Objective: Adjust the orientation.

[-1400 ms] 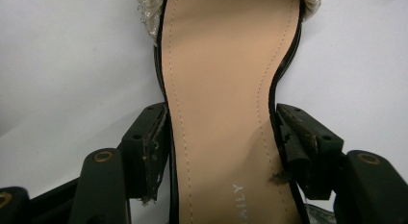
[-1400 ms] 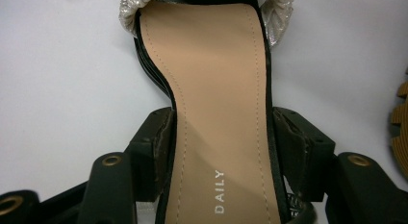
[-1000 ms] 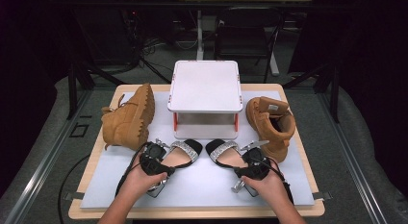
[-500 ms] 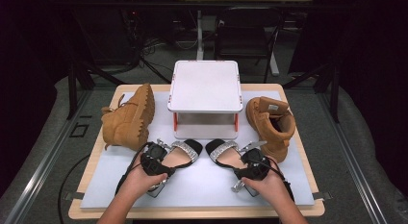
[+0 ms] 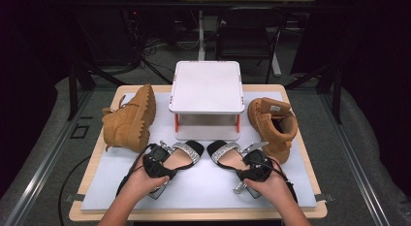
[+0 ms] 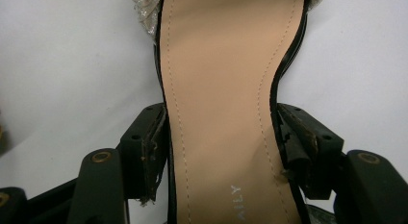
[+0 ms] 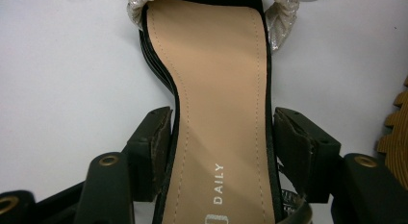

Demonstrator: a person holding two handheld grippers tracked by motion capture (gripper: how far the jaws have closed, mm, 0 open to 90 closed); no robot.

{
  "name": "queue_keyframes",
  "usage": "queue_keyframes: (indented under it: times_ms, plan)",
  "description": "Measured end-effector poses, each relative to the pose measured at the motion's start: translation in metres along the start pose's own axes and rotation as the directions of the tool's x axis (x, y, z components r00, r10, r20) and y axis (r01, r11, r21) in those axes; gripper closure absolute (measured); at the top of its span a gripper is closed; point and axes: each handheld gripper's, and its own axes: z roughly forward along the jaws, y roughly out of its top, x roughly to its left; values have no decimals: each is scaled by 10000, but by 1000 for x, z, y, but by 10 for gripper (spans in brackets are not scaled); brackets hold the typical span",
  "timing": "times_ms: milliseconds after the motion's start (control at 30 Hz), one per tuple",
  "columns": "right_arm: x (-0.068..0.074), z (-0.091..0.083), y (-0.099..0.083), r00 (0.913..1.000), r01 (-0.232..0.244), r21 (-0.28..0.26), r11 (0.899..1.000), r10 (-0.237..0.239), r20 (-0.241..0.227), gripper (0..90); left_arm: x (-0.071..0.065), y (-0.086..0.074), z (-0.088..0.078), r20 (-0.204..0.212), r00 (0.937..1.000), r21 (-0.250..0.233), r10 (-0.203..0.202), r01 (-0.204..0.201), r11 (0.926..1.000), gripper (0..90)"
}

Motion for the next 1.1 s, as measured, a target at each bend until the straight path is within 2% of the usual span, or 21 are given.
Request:
queue_keyframes:
  times_ms: [67,233,467,533,1100]
  plan:
    - [0,0,-1,9999,95,-22,10000,-95,72,398,-1,0,1,-58,10000,-4,58,-58,10000,374]
    - [-3,0,-4,9999,-66,-257,9996,63,-145,400,-2,-1,1,-141,9998,-26,144,-144,9999,374]
    - [-3,0,-7,9998,-128,-469,9988,119,-183,402,-4,-3,2,-312,9991,-122,297,-301,9995,375]
    - [-5,1,-8,9990,-271,-593,9979,249,-366,401,-4,-3,2,-328,9991,-172,277,-283,9995,377]
    - [0,1,-10,9988,-473,-815,9956,481,85,418,-3,-6,1,-371,9991,-491,-196,178,9986,412]
